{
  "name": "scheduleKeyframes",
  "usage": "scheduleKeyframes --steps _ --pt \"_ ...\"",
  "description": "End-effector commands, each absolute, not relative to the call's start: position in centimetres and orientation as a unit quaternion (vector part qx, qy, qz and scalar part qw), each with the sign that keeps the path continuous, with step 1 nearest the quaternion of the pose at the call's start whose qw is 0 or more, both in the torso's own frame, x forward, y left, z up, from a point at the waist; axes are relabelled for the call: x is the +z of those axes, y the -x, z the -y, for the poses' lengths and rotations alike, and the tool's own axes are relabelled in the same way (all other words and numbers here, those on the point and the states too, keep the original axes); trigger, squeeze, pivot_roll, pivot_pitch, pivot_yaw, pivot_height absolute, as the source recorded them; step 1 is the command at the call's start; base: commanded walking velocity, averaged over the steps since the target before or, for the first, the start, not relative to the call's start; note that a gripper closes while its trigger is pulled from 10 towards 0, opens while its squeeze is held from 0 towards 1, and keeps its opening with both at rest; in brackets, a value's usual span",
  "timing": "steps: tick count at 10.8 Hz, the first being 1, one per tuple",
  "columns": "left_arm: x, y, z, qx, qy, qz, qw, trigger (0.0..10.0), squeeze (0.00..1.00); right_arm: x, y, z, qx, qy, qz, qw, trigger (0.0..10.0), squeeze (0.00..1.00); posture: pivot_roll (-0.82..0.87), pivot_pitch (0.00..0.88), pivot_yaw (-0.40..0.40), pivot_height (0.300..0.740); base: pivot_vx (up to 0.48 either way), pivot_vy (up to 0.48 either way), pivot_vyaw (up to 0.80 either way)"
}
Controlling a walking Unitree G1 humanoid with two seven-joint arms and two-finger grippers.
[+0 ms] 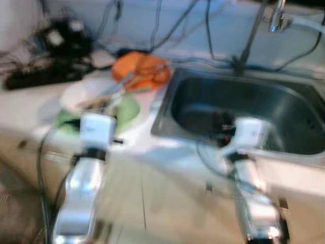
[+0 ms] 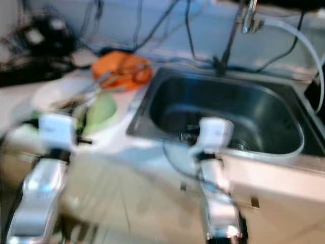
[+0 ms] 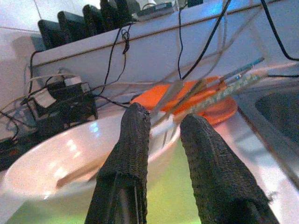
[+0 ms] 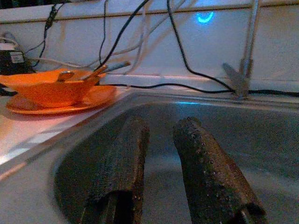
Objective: Kitchen organization
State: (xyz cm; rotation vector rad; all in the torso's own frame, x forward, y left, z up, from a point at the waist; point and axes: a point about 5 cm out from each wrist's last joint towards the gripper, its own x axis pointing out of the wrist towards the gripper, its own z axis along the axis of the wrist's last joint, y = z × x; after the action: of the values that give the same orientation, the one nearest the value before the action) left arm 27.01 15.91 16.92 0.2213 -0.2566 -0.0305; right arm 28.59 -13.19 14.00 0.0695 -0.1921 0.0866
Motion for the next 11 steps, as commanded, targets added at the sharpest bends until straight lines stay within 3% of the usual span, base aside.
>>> scheduleKeyframes --steps 1,7,11 --pt "17.4 -27.0 -15.0 -0.026 -0.105 0.139 0.984 10.0 0.00 14.1 -28.6 14.3 0.028 -0.032 0.098 0.994 10.0 0.00 0.19 0.030 -0.001 0.717 0.368 0.000 0.00" --pt "18.6 -27.3 -13.8 -0.071 -0.137 0.144 0.977 10.0 0.00 14.0 -28.7 14.0 0.032 -0.033 0.098 0.994 10.0 0.00 0.19 0.015 0.001 0.717 0.058 0.000 0.00" --pt "20.9 -29.0 -13.4 -0.119 -0.283 0.145 0.941 10.0 0.00 14.1 -28.9 13.4 0.041 -0.037 0.101 0.993 10.0 0.00 0.20 0.000 0.010 0.717 0.000 0.000 0.00"
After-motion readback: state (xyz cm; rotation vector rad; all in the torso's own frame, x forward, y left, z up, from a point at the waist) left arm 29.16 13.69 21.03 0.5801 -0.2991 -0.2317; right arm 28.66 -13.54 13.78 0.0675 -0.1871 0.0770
